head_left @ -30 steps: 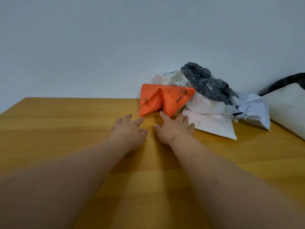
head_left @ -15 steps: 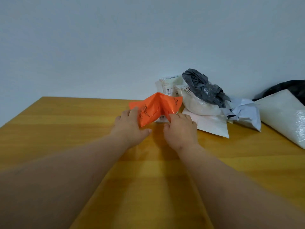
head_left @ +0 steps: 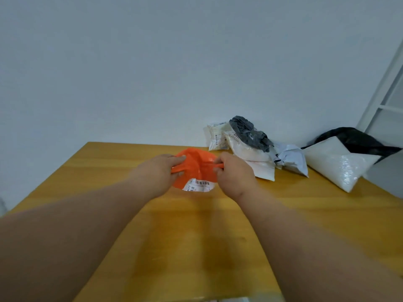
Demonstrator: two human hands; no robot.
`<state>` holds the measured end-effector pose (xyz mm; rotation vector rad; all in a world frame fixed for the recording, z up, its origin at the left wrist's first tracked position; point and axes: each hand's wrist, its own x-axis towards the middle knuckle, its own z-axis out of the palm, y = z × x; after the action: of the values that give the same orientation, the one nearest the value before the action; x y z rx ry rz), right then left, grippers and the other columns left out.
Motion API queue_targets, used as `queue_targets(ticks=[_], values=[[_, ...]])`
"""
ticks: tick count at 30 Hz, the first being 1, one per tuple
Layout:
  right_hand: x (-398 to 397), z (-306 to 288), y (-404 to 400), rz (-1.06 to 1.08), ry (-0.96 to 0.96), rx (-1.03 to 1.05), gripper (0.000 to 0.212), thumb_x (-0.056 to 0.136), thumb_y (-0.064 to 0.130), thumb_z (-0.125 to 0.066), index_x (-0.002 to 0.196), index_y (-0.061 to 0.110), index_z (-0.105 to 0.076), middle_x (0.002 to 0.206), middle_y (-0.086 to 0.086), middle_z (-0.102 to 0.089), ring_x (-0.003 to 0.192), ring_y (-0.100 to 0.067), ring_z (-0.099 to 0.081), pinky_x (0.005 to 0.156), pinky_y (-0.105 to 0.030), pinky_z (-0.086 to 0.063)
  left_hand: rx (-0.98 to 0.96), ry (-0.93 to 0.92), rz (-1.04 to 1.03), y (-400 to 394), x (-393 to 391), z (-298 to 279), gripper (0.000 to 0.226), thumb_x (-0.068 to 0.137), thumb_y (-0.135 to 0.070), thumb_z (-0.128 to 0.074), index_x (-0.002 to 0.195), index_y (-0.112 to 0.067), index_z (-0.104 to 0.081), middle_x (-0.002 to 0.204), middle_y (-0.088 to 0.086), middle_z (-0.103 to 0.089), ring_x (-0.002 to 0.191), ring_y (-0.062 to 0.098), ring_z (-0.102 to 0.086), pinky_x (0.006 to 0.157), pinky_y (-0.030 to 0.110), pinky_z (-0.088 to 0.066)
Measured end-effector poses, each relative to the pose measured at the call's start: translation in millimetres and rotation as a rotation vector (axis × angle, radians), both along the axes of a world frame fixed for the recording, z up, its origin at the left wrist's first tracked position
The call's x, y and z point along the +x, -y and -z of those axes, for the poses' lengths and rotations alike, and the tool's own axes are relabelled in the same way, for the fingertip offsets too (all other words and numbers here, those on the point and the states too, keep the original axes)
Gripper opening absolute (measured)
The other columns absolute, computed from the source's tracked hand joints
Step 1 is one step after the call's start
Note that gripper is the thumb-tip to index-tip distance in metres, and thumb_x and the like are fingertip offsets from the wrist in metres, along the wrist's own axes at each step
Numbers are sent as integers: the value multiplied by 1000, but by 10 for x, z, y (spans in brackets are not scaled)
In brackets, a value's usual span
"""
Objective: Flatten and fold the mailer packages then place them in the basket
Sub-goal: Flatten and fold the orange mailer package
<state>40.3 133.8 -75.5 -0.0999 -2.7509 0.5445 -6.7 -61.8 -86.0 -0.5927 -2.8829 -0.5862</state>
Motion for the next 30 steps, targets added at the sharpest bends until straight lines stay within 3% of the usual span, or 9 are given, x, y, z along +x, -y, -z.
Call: queue_targets(ticks=[5, 8, 11, 16, 20, 23, 27, 30], values=[[339, -192, 92, 28, 6, -26, 11, 97, 18, -50, 104, 27, -49, 102, 5, -52, 95, -20, -54, 91, -46, -47, 187, 172, 32, 286, 394, -202, 42, 96, -41, -57, 138, -39, -52, 133, -2, -59, 111, 18, -57, 87, 26, -43], [475, -291, 190, 21, -32, -94, 20, 93, 10, -49, 109, 20, -53, 112, 0, -51, 100, -21, -53, 90, -45, -48, 435, 293, 48, 386, 578, -293, 38, 95, -37, -61, 132, -32, -59, 122, -6, -62, 108, 15, -57, 92, 29, -44], [604, -387, 272, -5, -39, -153, 23, 93, 8, -45, 113, 17, -51, 106, 1, -54, 95, -19, -53, 82, -36, -47, 560, 351, 38, 483, 718, -354, 25, 95, -33, -62, 119, -26, -64, 113, -6, -65, 106, 16, -60, 88, 30, -44], [733, -419, 282, 6, -18, -237, 17, 96, 8, -37, 109, 18, -44, 85, 7, -49, 88, -20, -52, 65, -31, -36, 631, 459, -2, 663, 838, -330, 23, 95, -41, -59, 111, -24, -63, 101, 0, -71, 87, 16, -67, 70, 31, -52], [778, -336, 286, 13, 23, -316, 28, 100, 11, -37, 128, 14, -41, 97, 1, -54, 87, -18, -49, 76, -30, -35, 685, 507, -53, 746, 863, -250, 24, 95, -47, -56, 107, -27, -64, 100, 3, -71, 86, 21, -66, 82, 40, -53], [753, -243, 281, 45, 59, -352, 12, 101, 15, -37, 113, 17, -40, 109, -8, -57, 95, -22, -50, 80, -32, -38, 708, 517, -87, 740, 877, -172, 22, 97, -46, -54, 103, -28, -63, 91, 0, -70, 77, 17, -64, 66, 30, -49], [721, -88, 241, 65, 88, -372, 16, 104, 21, -37, 117, 14, -44, 96, -2, -54, 91, -20, -51, 77, -32, -38, 722, 573, -139, 727, 851, -8, 22, 97, -46, -54, 100, -26, -62, 78, -2, -64, 66, 14, -59, 60, 27, -44], [658, 41, 216, 106, 103, -374, 18, 104, 23, -38, 119, 15, -43, 101, -4, -57, 84, -16, -50, 68, -31, -37, 726, 618, -196, 680, 811, 99, 24, 96, -46, -55, 97, -23, -61, 76, -1, -64, 67, 16, -60, 58, 28, -44]])
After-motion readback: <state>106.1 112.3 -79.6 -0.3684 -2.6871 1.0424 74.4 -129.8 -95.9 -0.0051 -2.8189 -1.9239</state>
